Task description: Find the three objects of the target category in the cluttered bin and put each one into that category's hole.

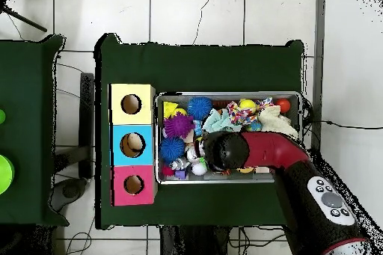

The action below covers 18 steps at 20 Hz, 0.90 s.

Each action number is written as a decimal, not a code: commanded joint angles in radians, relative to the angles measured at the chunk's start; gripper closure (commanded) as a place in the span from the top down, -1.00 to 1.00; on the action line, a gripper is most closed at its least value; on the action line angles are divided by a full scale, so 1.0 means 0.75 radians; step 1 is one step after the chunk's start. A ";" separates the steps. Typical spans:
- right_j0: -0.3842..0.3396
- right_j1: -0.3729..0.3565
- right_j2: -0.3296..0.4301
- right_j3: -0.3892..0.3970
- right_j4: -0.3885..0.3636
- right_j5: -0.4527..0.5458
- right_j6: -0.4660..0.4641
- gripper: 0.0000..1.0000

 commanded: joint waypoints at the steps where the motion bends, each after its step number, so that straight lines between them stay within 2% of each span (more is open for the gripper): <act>1: -0.057 0.027 0.035 0.097 -0.070 -0.037 -0.076 1.00; 9: -0.094 0.052 0.053 0.052 -0.085 0.015 -0.142 1.00; 18: -0.090 0.153 0.022 0.039 -0.160 -0.110 -0.095 1.00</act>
